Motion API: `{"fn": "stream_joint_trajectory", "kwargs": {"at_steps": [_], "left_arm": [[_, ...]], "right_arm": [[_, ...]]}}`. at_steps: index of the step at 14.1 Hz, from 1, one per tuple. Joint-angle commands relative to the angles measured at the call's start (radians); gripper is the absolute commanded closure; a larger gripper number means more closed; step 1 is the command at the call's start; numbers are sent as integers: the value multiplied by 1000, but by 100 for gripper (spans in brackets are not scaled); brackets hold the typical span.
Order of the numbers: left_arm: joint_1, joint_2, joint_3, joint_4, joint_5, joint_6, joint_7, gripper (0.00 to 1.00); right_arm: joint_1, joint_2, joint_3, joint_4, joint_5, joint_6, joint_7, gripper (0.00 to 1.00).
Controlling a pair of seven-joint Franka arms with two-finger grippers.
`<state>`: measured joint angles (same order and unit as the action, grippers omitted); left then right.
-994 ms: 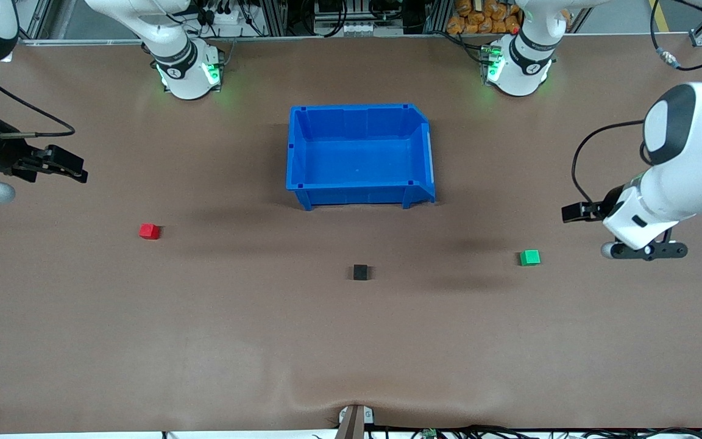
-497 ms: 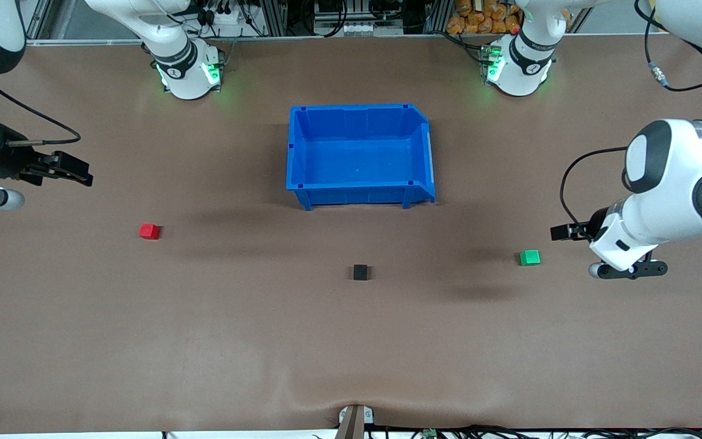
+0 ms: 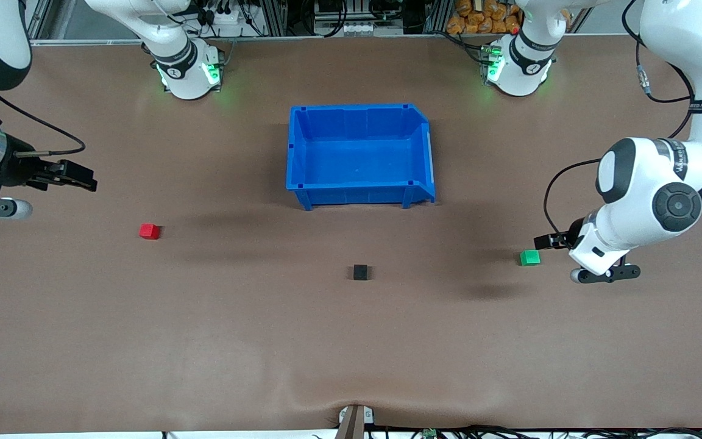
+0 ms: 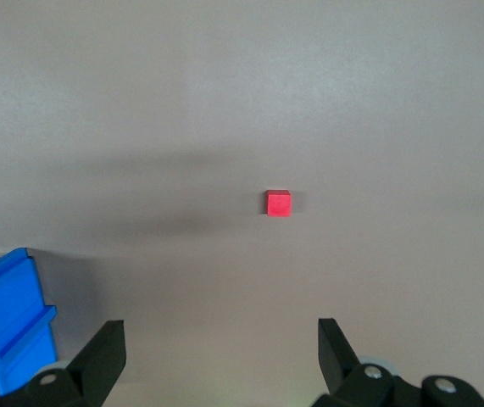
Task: Attach green and red cubes to black cube
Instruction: 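Lower the left gripper onto the green cube and close it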
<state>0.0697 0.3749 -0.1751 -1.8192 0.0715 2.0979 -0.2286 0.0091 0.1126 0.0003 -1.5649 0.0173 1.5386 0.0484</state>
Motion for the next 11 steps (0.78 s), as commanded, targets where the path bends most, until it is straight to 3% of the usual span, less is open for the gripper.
{"fn": "stream_joint_trajectory", "kwargs": {"at_steps": [1, 11], "left_arm": [[4, -4, -1, -31, -6, 40, -46, 0], [1, 130, -3, -14, 106, 154, -55, 0]], "right_arm": [[-15, 9, 1, -1, 4, 1, 5, 0], [-37, 56, 0, -1, 4, 14, 5, 0]]}}
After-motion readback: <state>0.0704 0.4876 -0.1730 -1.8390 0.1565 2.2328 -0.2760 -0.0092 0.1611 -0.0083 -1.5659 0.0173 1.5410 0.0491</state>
